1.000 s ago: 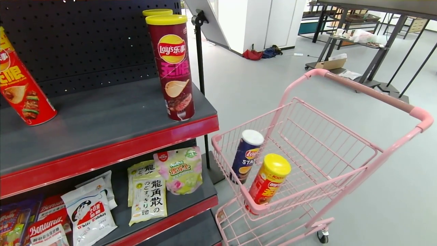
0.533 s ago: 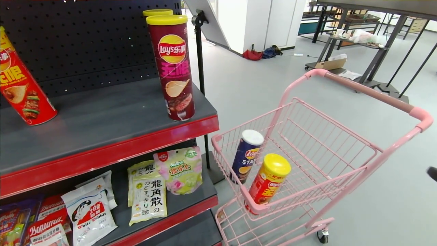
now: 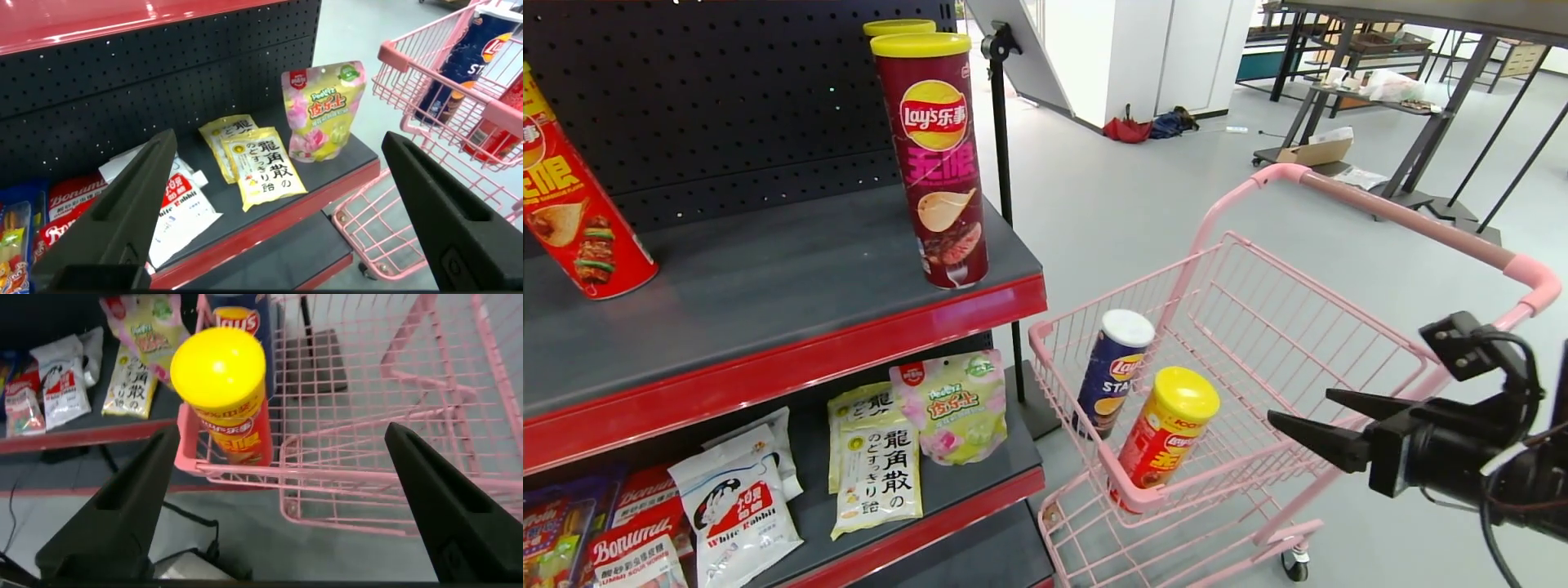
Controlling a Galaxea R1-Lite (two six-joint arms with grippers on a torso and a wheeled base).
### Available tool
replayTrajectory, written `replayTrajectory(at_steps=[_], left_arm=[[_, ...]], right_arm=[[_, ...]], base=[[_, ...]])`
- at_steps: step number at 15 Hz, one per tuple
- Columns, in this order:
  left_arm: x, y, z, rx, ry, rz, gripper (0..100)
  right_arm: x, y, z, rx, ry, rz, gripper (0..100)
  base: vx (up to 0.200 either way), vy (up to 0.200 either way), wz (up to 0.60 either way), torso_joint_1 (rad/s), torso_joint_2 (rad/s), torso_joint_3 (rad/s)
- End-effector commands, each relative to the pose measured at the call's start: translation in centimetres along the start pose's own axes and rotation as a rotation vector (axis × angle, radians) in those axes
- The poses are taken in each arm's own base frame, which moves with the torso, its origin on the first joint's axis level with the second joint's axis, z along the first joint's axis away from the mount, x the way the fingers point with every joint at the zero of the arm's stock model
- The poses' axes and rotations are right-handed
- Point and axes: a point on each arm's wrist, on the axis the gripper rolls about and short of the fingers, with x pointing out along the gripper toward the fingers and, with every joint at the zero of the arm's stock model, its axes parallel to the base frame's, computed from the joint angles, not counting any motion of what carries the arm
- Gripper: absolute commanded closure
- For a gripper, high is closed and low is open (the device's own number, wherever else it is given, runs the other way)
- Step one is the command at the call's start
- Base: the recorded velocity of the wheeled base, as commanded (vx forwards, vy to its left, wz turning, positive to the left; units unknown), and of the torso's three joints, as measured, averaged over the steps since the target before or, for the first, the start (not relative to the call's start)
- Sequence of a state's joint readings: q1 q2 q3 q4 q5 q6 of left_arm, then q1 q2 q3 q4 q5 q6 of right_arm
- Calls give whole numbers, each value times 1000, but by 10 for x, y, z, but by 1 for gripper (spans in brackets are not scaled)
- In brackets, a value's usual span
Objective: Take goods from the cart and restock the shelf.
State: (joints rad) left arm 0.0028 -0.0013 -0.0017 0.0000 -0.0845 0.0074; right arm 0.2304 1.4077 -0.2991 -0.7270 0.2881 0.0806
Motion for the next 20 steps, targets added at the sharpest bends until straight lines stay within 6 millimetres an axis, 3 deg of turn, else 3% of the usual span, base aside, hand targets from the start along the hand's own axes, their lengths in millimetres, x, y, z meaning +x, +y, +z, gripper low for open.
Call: replayTrajectory(at_steps=[1,4,14,20], left_arm=[[0,0,0,0,1,0,0],[0,0,0,0,1,0,0],[0,0,0,0,1,0,0],[0,0,0,0,1,0,0]], right_arm=[[31,0,-16,9,115,37,0],[48,9,-21,-15,132,87,0],[71,24,-26,-30,181,155,0],[98,19,-28,-21,210,145,0]], base=[[0,0,0,0,0,0],[0,0,0,0,0,0],[0,0,0,0,0,0],[0,0,0,0,0,0]])
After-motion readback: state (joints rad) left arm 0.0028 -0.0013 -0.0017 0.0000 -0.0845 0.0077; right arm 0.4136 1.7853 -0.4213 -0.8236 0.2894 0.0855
